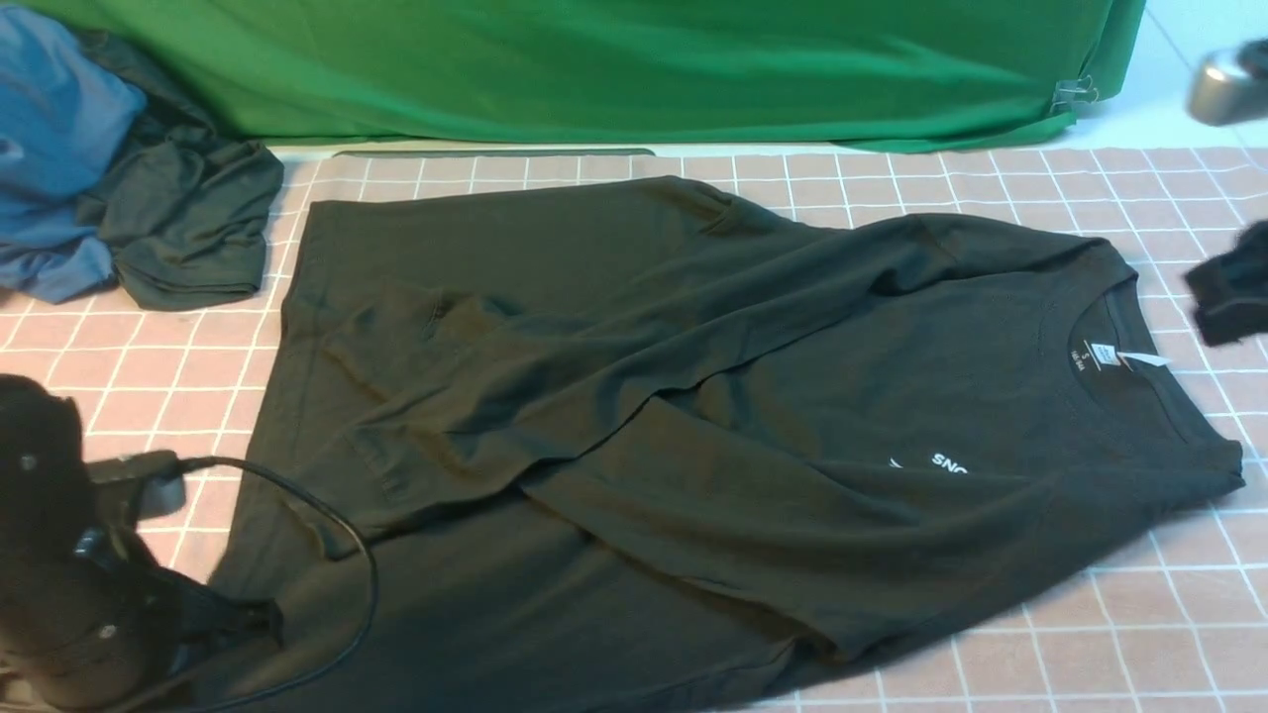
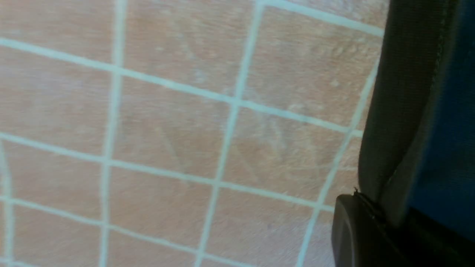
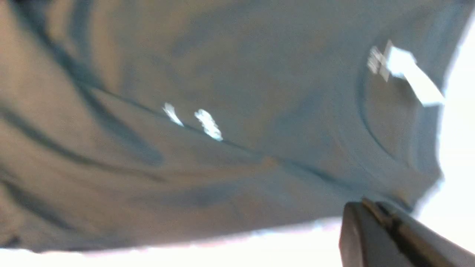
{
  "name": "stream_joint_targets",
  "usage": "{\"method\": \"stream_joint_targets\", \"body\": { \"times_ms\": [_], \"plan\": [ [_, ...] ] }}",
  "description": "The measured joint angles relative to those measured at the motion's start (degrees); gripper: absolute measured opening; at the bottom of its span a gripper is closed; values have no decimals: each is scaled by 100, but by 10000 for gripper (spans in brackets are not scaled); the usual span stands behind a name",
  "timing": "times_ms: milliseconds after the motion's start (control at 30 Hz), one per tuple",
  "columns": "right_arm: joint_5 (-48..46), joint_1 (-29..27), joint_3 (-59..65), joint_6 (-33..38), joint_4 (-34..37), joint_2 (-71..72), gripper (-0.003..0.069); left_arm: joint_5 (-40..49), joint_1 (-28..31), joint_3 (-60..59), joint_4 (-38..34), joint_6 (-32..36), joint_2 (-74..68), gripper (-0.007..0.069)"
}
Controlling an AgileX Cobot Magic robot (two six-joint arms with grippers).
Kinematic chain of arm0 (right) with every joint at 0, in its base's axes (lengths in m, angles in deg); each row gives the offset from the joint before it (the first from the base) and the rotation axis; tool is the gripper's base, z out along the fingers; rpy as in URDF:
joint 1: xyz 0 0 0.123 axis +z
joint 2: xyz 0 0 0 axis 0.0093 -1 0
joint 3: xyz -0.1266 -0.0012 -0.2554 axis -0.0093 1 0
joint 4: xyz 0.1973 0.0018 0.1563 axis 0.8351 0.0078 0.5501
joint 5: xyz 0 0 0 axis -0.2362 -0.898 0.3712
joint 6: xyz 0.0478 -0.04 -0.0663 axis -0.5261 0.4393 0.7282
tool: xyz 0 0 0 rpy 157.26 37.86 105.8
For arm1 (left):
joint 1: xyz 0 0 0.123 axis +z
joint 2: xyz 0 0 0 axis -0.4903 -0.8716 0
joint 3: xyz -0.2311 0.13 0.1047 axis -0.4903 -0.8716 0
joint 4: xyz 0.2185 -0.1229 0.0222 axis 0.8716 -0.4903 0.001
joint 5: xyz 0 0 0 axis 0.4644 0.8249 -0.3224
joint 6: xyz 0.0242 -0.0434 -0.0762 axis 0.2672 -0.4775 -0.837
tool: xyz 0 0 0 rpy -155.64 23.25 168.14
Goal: Fold a long-sleeved shirt over a pink coffee tablecloth.
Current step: 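Grasp the near edge of the shirt at its hem and shoulder corners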
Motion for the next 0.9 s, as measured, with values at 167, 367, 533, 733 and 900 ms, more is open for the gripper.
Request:
{"method": "stream_joint_targets", "body": {
  "times_ms": [167, 367, 533, 733, 900],
  "plan": [
    [-500, -728, 14, -549, -275, -6, 106, 230, 0, 0, 393, -427, 642, 32],
    [-580, -773, 447, -688, -145, -320, 388, 212, 0, 0, 336, -474, 1166, 32],
    [-269, -234, 655, -681, -60, -787, 582, 212, 0, 0, 341, -453, 1268, 32],
    [268, 376, 670, -857, -66, -1455, 684, 185, 0, 0, 347, -443, 1268, 32],
    [413, 402, 675, -1129, -305, -1956, 689, 179, 0, 0, 347, -439, 1268, 32]
  ]
}}
